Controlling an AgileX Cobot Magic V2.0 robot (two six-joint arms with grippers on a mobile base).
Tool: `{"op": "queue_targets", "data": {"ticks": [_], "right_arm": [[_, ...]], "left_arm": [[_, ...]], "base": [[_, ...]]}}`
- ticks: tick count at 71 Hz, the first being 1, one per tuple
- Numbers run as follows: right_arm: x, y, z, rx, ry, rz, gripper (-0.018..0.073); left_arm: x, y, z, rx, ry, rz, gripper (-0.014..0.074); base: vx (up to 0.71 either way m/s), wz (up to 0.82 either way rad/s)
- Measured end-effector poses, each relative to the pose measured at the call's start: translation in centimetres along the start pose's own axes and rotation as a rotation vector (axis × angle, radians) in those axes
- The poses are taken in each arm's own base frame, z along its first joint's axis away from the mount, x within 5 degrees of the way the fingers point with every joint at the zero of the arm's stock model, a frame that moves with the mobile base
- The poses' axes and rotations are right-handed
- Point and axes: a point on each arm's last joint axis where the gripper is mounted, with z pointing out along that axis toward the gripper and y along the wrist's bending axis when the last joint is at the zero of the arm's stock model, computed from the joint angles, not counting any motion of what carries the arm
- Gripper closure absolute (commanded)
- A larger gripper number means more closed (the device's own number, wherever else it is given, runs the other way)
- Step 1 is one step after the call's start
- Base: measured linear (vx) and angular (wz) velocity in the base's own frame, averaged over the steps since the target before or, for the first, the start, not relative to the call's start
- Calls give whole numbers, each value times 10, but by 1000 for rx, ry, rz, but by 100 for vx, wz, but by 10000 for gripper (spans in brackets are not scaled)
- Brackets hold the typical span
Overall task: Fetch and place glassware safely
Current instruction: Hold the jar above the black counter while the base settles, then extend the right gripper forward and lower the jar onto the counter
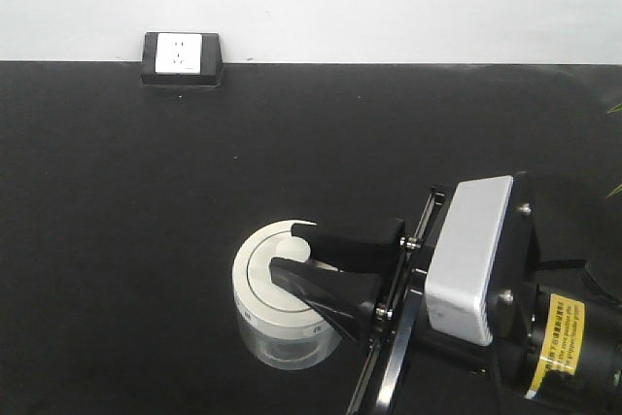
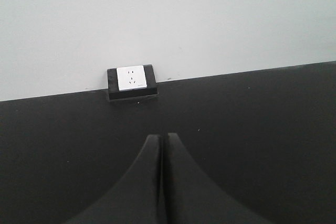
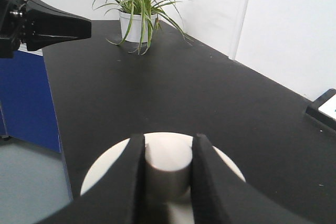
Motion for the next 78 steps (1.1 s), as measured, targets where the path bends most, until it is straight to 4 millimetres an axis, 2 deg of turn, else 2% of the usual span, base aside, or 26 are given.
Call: {"op": "queue_targets", "data": {"ticks": [27,46,54,63,78], "right_arm": [[3,-5,3,41,9,67,560],[10,-18,35,59,84,62,560],[9,-30,49,68,70,65,560],[11,-56,62,104,34,86,560],[24,-107,62,186,12,93,560]], "left_arm": [[0,0,0,0,0,0,603],[0,0,0,0,0,0,603],[0,0,0,0,0,0,603],[0,0,0,0,0,0,603],[0,0,0,0,0,0,603]], "base": [[0,0],[0,0],[0,0],[0,0],[0,0]]}}
